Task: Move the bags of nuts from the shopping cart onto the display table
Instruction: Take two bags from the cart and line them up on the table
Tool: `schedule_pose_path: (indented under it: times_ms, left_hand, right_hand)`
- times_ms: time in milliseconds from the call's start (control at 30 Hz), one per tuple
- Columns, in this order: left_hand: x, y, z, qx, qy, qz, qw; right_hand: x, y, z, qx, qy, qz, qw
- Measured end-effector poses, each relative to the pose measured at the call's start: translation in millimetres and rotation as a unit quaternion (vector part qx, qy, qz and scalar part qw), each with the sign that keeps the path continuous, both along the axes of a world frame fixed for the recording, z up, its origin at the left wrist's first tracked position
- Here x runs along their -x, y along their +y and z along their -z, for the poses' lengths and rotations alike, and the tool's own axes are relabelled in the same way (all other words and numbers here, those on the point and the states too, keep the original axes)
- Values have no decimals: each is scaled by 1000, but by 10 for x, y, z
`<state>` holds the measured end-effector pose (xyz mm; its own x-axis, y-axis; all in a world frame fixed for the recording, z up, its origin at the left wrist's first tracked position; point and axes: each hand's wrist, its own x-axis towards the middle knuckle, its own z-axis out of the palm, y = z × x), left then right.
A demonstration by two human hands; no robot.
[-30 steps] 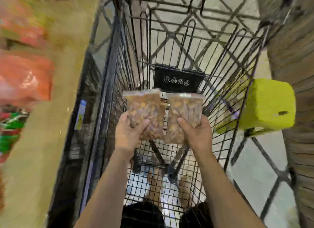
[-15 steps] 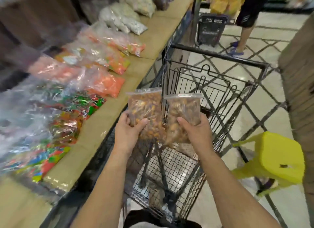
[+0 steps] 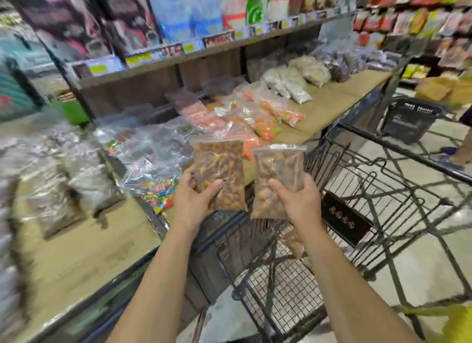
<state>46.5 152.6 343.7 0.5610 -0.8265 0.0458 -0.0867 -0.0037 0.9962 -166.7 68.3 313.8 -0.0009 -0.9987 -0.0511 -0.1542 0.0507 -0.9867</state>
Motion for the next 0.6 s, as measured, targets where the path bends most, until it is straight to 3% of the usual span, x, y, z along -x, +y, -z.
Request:
schedule_pose_path:
  times_ms: [133,600]
  left_hand:
    - [-361,318,-100,16,-31,-57,998]
    - [-1774,1620,-127,36,11,-183,982]
  right_hand:
    - [-448,117,-192,22,8,-54,998]
    - [-2210,835,-342,57,-5,-193,980]
